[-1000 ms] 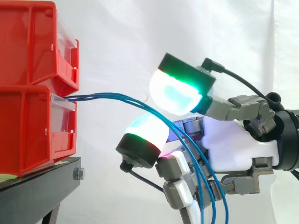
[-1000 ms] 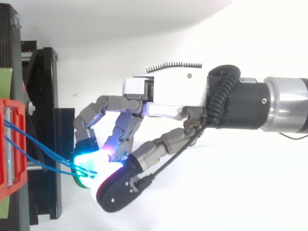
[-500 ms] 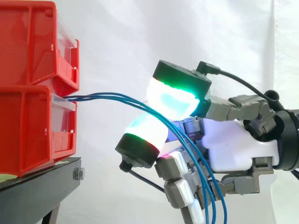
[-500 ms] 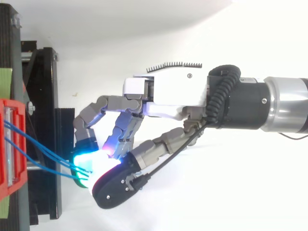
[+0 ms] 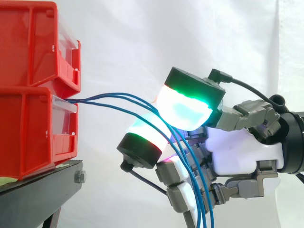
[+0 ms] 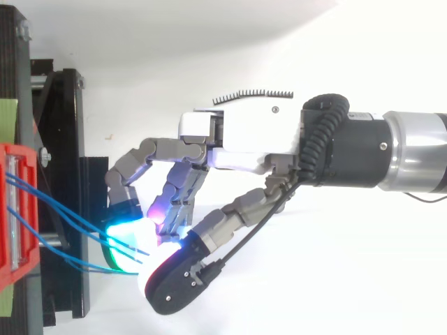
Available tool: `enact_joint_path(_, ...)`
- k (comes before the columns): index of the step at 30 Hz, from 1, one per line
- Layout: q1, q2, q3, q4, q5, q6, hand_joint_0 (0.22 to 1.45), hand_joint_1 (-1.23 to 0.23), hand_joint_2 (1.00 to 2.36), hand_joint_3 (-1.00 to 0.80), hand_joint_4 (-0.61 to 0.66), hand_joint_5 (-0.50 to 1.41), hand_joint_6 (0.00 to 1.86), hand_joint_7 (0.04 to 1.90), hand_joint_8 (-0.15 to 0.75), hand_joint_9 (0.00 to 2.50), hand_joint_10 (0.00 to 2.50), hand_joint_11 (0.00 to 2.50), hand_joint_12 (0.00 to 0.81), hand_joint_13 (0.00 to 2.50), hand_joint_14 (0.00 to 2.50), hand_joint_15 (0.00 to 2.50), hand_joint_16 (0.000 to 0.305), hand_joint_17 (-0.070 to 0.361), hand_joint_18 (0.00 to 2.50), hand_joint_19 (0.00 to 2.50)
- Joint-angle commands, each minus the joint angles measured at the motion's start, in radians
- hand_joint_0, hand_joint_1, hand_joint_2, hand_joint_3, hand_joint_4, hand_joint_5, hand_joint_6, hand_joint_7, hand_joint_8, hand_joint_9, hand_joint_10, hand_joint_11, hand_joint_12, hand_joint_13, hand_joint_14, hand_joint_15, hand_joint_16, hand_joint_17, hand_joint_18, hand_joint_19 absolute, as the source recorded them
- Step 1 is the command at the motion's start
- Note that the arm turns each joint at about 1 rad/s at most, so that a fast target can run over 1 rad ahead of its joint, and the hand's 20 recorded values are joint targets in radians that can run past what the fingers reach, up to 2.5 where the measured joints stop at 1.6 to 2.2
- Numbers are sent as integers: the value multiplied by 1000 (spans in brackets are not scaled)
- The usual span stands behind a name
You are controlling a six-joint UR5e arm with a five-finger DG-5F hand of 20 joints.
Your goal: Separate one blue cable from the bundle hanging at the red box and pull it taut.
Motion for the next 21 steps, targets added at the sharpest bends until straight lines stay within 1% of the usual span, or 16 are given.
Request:
enact_joint_path(1,0,0,0,0,1,1,754,-961,1000,-500,-36,-153,916,1289,313,1065,21,838,349,1092,21,583,39,88,1011,496)
enact_joint_path(2,0,0,0,-1,-1,1,687,-958,1000,-500,4,-143,912,1331,310,1070,23,821,346,1090,23,588,39,88,1004,505)
enact_joint_path(3,0,0,0,0,1,1,621,-941,1000,-500,8,-129,905,1302,310,1073,24,825,345,1088,23,592,39,88,999,515)
enact_joint_path(4,0,0,0,0,-1,1,602,-931,1000,-500,18,-125,905,1240,310,1080,24,810,348,1090,22,595,39,88,1001,520)
enact_joint_path(5,0,0,0,-1,1,1,540,-874,1000,-500,76,-107,887,1074,317,1095,23,764,355,1094,22,580,41,92,1013,523)
enact_joint_path(6,0,0,0,-3,-1,-1,518,-841,1000,-500,96,-96,869,1023,327,1107,23,718,355,1104,22,573,42,94,1023,522)
enact_joint_path(8,0,0,0,-7,-1,1,490,-785,1000,-500,105,-82,850,1005,332,1134,18,705,366,1123,20,569,43,98,1041,511)
enact_joint_path(9,0,0,0,-7,-1,1,489,-777,1000,-500,106,-80,847,1004,334,1135,21,702,364,1126,19,566,43,97,1040,517)
enact_joint_path(10,0,0,0,-7,-1,1,484,-716,1000,-500,108,-76,841,993,334,1152,18,695,366,1137,19,567,44,99,1046,514)
enact_joint_path(12,0,0,0,-7,1,1,490,-659,1000,-500,118,-75,837,998,336,1160,21,679,367,1145,21,568,43,97,1046,523)
enact_joint_path(14,0,0,0,-7,1,1,536,-617,1000,-500,64,-78,828,1020,324,1152,21,685,355,1139,22,580,40,91,1025,547)
enact_joint_path(15,-2,1,0,-7,1,1,541,-619,1000,-500,61,-78,829,1020,325,1151,21,685,353,1139,20,578,40,91,1022,549)
enact_joint_path(16,0,0,0,-7,1,1,567,-635,1000,-500,30,-80,827,1071,320,1146,22,701,352,1137,21,586,39,88,1011,561)
enact_joint_path(17,0,0,0,-7,1,1,598,-676,1000,-500,33,-85,828,1161,320,1144,23,708,348,1133,21,597,38,86,1008,568)
enact_joint_path(18,0,0,0,-7,1,1,603,-698,1000,-500,30,-89,835,1175,320,1144,22,711,349,1136,23,599,38,86,1009,575)
enact_joint_path(21,0,0,0,-7,1,1,617,-798,1007,-410,31,-117,864,1190,329,1125,23,724,357,1138,21,593,39,88,1020,570)
